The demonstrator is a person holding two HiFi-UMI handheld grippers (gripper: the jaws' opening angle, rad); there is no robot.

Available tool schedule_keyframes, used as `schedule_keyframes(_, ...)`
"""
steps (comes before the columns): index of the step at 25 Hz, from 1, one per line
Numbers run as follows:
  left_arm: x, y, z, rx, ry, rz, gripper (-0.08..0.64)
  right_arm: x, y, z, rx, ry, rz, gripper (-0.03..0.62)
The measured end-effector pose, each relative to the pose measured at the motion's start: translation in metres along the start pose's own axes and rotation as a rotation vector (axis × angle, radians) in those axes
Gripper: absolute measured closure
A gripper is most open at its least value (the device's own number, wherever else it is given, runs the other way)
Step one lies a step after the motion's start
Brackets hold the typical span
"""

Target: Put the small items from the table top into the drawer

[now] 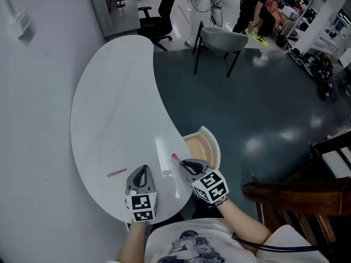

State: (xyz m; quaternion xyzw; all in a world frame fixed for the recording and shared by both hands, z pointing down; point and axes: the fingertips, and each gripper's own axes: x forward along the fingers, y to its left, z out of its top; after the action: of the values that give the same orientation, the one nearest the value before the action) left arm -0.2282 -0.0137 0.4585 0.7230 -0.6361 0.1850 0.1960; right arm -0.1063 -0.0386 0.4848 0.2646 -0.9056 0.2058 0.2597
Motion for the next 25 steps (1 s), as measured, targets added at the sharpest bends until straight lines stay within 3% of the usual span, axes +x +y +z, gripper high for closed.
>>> schedule_keyframes(13, 0.006, -0.131, 0.017, 0.026, 0.006, 0.070, 0.526, -0.089, -0.078, -0.035, 0.035, -0.018, 0.038, 0.531)
schedule_keyframes(19, 0.017, -0.183, 0.015, -0.040, -0.009, 0.100, 0.526, -0.123, -0.109, -0.050, 0.009, -0.021, 0.049, 0.531)
schedule_keyframes(25, 0.021, -0.225, 0.014, -0.037, -0.006, 0.098, 0.526, -0.143, -0.129, -0.061, 0.024, -0.026, 0.036, 0.531)
